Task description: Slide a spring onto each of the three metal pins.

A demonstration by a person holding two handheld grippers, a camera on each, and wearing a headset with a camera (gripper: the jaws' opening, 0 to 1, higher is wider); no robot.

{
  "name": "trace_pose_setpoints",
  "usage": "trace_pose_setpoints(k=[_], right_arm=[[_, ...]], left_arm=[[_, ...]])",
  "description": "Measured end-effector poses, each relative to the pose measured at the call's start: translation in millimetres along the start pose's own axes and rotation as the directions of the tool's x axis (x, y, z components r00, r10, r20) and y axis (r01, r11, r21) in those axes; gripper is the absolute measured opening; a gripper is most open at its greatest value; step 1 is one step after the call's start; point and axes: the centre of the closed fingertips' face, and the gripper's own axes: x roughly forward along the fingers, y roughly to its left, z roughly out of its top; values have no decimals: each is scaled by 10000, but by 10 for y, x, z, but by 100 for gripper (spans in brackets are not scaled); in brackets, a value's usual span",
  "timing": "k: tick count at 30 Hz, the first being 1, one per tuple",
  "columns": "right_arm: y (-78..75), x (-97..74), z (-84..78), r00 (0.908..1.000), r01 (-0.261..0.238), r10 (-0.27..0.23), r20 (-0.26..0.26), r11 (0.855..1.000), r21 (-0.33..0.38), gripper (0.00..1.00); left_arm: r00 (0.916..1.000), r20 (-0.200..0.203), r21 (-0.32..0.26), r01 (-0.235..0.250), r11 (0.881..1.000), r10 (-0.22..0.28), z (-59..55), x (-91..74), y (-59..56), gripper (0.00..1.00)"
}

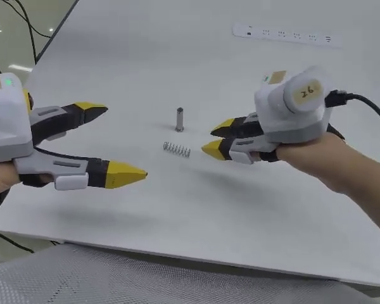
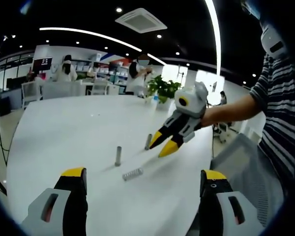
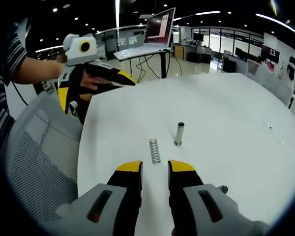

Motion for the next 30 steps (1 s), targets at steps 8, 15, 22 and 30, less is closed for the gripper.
trace_pose_setpoints(k=[8, 15, 22, 30], right_arm=[[73, 286, 14, 9992, -287, 279, -287, 9993, -259, 18], [-2, 425, 5, 9981, -217, 193, -583, 9989, -406, 17], [-27, 524, -103, 9961, -285, 242, -851, 9984, -490, 16], [-50, 595, -169, 9949, -355, 302, -963, 9979, -543, 15]], left_arm=[[10000, 10, -75, 69, 9999, -69, -15, 24, -16, 92], [10000, 6, -60, 73, 10000, -73, 0, 17, -8, 92], [10000, 3, -130, 64, 9999, -64, -9, 33, 3, 91], [10000, -48, -199, 12, 9998, -13, -20, 45, 24, 91]])
